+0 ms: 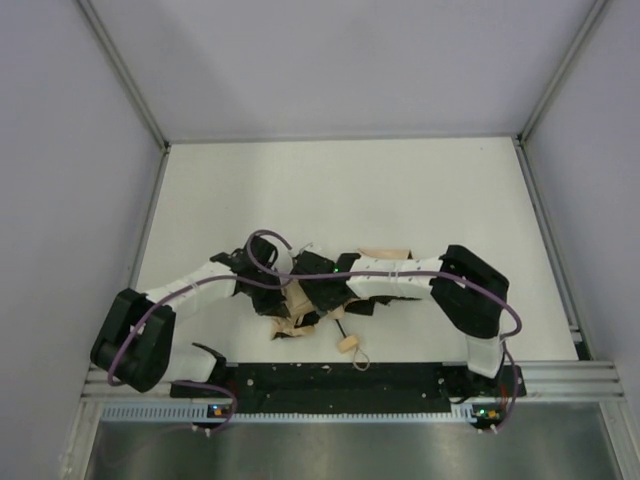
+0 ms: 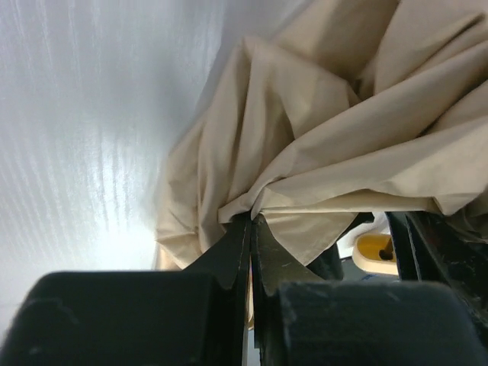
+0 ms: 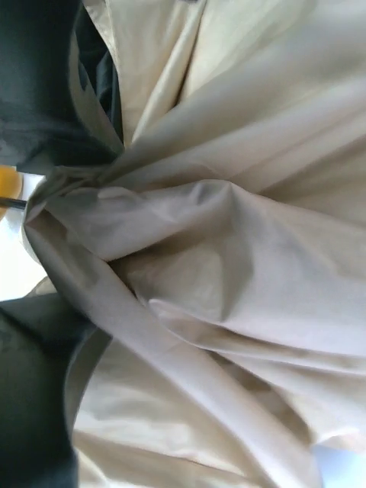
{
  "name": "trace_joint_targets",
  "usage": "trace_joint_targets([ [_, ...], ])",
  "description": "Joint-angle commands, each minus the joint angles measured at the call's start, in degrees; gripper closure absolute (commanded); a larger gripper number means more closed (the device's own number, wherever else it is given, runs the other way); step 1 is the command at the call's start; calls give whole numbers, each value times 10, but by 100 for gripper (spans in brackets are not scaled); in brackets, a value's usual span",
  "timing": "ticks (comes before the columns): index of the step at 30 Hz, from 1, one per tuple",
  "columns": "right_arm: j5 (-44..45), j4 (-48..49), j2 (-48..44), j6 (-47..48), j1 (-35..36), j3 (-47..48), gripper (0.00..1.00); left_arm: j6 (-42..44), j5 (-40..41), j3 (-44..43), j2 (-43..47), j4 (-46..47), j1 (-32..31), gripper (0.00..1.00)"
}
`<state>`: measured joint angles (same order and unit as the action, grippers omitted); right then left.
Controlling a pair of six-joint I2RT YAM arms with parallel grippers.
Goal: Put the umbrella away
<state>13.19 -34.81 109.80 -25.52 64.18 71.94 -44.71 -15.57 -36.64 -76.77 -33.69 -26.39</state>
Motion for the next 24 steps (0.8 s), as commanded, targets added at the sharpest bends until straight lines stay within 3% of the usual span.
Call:
trace_joint_targets([
  [1, 0, 17, 95, -19, 8, -106, 70, -9, 39, 5, 17, -4, 6, 100],
  [2, 7, 20, 95, -18, 9, -113, 91, -12, 41, 6, 21, -3, 6, 100],
  [3, 14, 26, 91, -22, 9, -123, 100, -13, 43, 8, 28, -2, 7, 100],
  [6, 13, 69, 67, -9, 9, -144, 100, -20, 41, 11, 50, 4, 11, 98],
  [12, -8, 158, -80, 36, 3, -182, 100, -16, 22, 3, 127, 2, 21, 52],
  [15, -31, 172, -130, 50, -8, -180, 100, -29, 20, -3, 166, -2, 35, 33],
  [16, -38, 174, -141, 51, -14, -179, 100, -34, 7, -3, 173, 10, 40, 23],
  [17, -53, 176, -149, 55, -18, -177, 100, -41, -10, -4, 174, 23, 42, 2],
  [24, -64, 197, -198, 50, -29, -174, 100, -64, -140, -28, 60, 107, 42, 2],
])
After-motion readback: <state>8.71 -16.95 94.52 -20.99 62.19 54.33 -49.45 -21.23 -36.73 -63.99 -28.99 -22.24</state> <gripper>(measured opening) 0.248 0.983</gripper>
